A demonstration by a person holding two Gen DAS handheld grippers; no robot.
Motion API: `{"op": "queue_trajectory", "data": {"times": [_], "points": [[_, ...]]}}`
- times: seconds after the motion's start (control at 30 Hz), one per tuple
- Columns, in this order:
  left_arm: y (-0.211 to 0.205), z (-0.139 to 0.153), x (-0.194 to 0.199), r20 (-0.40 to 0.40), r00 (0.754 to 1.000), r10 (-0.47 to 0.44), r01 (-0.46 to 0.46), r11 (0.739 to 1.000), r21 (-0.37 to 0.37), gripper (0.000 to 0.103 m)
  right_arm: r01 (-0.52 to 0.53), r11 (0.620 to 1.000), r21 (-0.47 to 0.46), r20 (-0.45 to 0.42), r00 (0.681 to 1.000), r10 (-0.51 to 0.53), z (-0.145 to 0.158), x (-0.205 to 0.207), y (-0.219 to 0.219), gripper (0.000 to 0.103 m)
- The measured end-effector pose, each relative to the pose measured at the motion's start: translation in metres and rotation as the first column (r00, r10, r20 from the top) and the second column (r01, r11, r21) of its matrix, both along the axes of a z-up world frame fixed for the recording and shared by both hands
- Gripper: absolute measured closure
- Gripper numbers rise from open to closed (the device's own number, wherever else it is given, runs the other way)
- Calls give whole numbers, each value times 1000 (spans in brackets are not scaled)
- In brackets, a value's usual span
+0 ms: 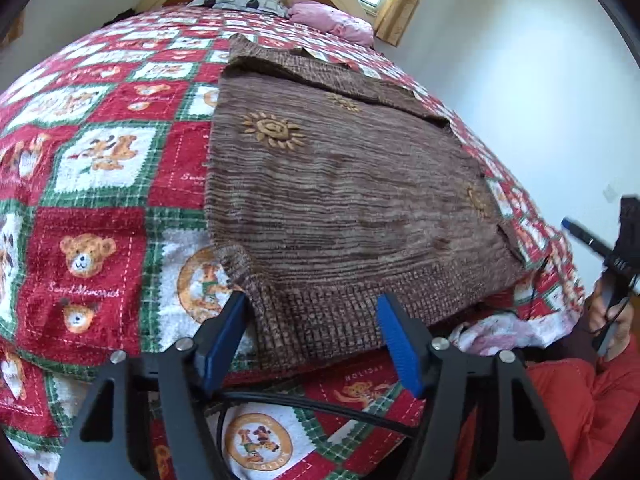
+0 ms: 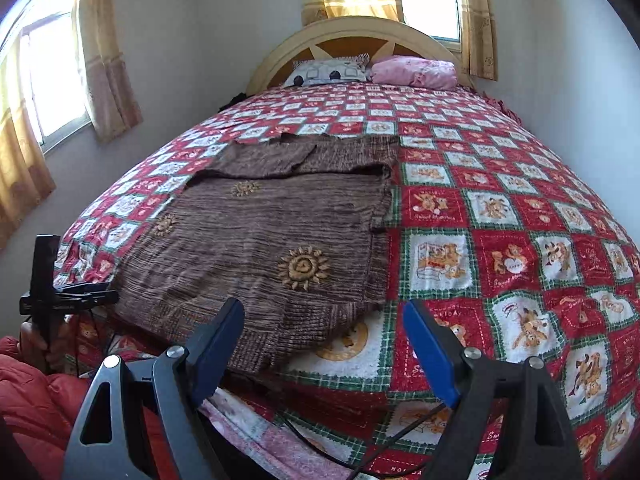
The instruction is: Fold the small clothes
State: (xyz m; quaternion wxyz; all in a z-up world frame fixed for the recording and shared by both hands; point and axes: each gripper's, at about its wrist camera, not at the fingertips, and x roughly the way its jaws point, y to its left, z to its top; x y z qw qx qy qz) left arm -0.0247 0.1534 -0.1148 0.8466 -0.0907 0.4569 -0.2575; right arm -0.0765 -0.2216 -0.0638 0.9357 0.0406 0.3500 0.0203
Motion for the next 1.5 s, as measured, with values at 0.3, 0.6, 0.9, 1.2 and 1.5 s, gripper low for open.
{"op": "queue_trajectory", "data": {"times": [0.3, 0.6, 0.9, 1.2, 1.5], "points": [[2, -2, 6, -33, 998, 47, -50, 995, -85, 41, -72, 996, 52, -94, 993, 77, -29, 32, 20, 21], [4, -7, 7, -54, 994, 92, -95, 994, -53, 87, -132, 977, -167, -216, 972, 94, -67, 53, 61, 75], [-3, 35, 12, -30, 997, 69, -72, 989, -127, 94, -22, 969, 248, -170, 983, 66, -28, 49, 3, 95], [-34, 71, 107, 24, 996, 87, -85, 992, -93, 94, 66, 919, 388, -72, 997, -41, 23, 121, -39, 100], [-28, 61, 173, -26, 999, 39, -39, 999, 25, 67, 27, 904, 426, -16, 1000, -22, 11, 151, -47, 100]]}}
